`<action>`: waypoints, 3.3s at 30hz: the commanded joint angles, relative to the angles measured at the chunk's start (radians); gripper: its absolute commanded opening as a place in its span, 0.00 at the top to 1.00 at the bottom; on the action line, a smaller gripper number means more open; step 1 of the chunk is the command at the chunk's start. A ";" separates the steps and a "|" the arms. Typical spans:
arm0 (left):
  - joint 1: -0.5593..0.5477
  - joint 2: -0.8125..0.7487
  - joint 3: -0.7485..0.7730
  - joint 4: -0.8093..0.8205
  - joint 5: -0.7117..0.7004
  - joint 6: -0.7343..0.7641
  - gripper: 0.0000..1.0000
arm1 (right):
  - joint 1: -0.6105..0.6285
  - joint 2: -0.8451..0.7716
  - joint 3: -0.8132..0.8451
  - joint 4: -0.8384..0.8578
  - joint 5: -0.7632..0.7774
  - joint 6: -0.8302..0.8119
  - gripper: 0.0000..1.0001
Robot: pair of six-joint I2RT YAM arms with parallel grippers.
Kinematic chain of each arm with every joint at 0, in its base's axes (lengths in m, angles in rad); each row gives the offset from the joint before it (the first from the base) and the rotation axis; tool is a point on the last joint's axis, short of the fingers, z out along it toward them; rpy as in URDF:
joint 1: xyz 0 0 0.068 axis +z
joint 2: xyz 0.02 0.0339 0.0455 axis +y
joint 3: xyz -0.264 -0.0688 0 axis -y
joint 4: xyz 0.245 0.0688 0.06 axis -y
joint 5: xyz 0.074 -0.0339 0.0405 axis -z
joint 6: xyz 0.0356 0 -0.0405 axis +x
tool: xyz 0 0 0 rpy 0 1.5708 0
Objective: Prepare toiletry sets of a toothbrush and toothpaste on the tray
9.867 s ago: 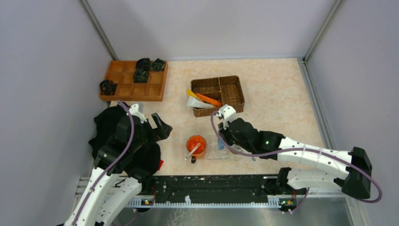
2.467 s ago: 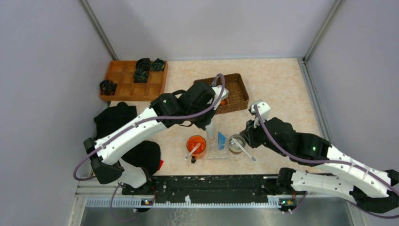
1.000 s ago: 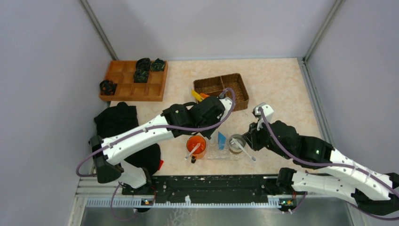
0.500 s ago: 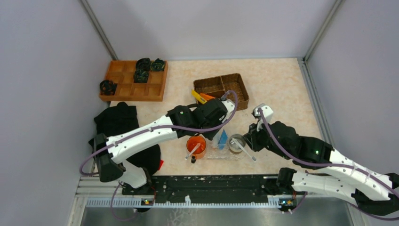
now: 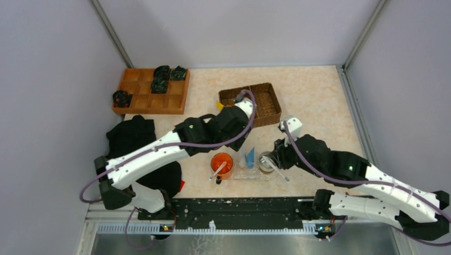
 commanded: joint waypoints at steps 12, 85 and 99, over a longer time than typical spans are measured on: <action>0.205 -0.335 -0.243 0.048 -0.031 -0.266 0.01 | -0.336 0.756 0.606 0.159 -0.228 -0.393 0.64; 0.756 -0.472 -0.693 0.374 0.656 -0.253 0.05 | -0.473 1.183 0.901 0.229 -0.210 -0.644 1.00; 0.756 -0.459 -0.689 0.379 0.669 -0.244 0.07 | -0.512 0.960 0.570 0.406 -0.246 -0.566 1.00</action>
